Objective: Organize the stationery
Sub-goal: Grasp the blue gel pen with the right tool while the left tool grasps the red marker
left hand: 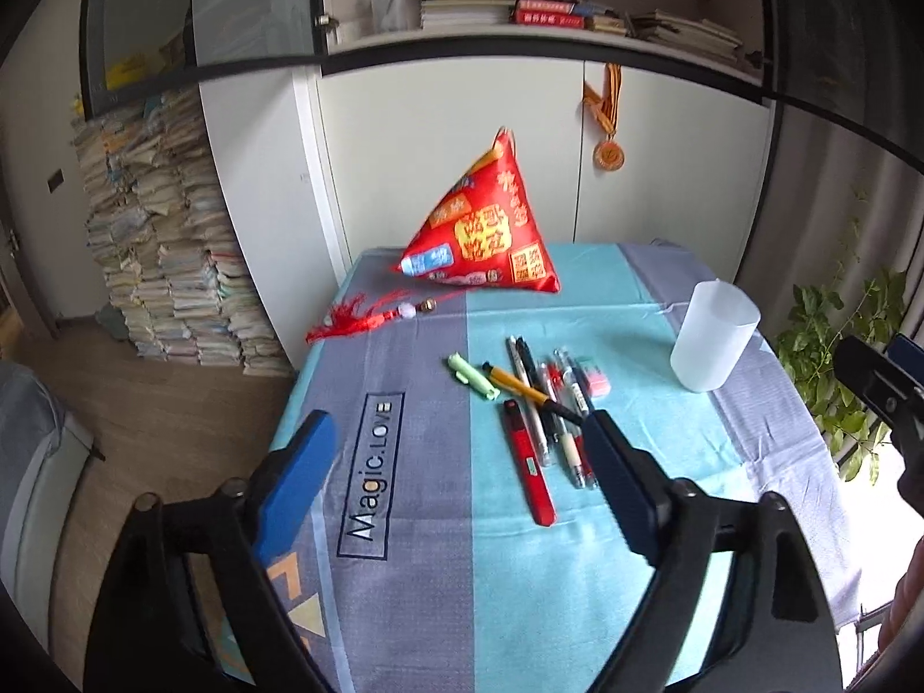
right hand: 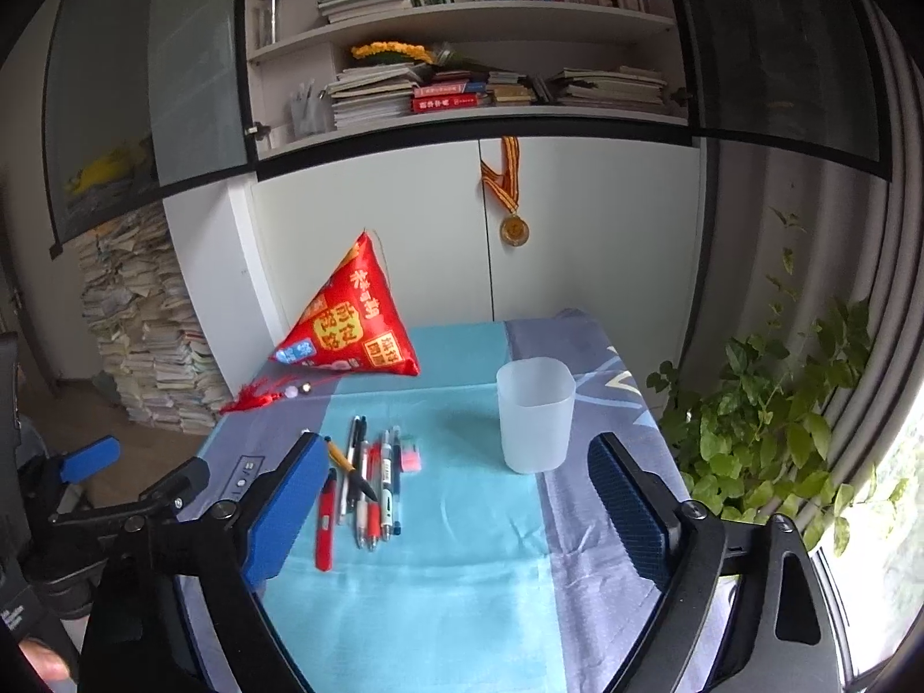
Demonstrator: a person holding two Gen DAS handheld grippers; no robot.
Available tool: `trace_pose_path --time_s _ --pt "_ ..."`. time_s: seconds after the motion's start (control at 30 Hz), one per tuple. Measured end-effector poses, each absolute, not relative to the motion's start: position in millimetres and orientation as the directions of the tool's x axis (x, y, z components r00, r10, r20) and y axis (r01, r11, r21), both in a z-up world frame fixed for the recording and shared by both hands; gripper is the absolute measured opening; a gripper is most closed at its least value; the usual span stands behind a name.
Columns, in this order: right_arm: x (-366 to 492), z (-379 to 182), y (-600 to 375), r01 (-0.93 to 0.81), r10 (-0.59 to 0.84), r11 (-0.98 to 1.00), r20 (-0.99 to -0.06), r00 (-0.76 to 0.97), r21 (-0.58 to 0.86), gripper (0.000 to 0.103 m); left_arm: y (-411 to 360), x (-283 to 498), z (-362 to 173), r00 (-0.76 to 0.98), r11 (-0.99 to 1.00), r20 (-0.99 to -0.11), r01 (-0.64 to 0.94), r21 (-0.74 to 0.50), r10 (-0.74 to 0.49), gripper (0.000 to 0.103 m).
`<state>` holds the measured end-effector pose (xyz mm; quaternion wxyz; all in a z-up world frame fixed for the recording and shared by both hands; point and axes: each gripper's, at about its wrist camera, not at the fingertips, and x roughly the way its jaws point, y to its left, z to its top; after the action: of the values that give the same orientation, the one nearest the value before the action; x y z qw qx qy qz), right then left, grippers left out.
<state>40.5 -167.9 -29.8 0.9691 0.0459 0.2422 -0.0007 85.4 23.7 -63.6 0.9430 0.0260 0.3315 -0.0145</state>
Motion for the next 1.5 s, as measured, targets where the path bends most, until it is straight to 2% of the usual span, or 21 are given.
trace_pose_path --time_s 0.2,0.37,0.43,0.5,0.87,1.03,1.3,1.5 --pt "68 -51 -165 -0.013 0.067 0.995 -0.544 0.837 0.103 0.062 28 107 -83 0.718 0.998 -0.695 0.062 0.003 -0.043 0.064" --pt "88 -70 -163 -0.027 0.086 0.994 -0.593 0.801 0.107 0.055 27 125 -103 0.662 0.994 -0.744 0.097 -0.041 -0.095 0.043" --pt "98 -79 -162 -0.034 0.095 0.993 -0.617 0.781 0.109 0.052 27 133 -112 0.632 0.992 -0.765 0.109 -0.064 -0.119 0.039" --pt "106 -88 -161 -0.043 0.108 0.992 -0.642 0.759 0.117 0.049 24 140 -120 0.613 0.99 -0.779 0.119 -0.076 -0.134 0.039" --pt "147 -122 -158 -0.05 0.127 0.991 -0.728 0.673 0.126 0.049 9 178 -160 0.506 0.984 -0.848 0.15 -0.093 -0.157 0.039" --pt "164 -135 -160 -0.052 0.144 0.988 -0.757 0.637 0.145 0.049 7 192 -167 0.497 0.984 -0.855 0.156 -0.084 -0.151 0.04" --pt "181 -154 -159 -0.069 0.164 0.986 -0.788 0.594 0.153 0.049 37 213 -172 0.496 0.992 -0.859 0.052 -0.116 -0.126 0.041" --pt "189 -166 -153 -0.1 0.191 0.982 -0.808 0.557 0.163 0.049 23 217 -175 0.485 0.987 -0.86 0.103 -0.127 -0.161 0.041"
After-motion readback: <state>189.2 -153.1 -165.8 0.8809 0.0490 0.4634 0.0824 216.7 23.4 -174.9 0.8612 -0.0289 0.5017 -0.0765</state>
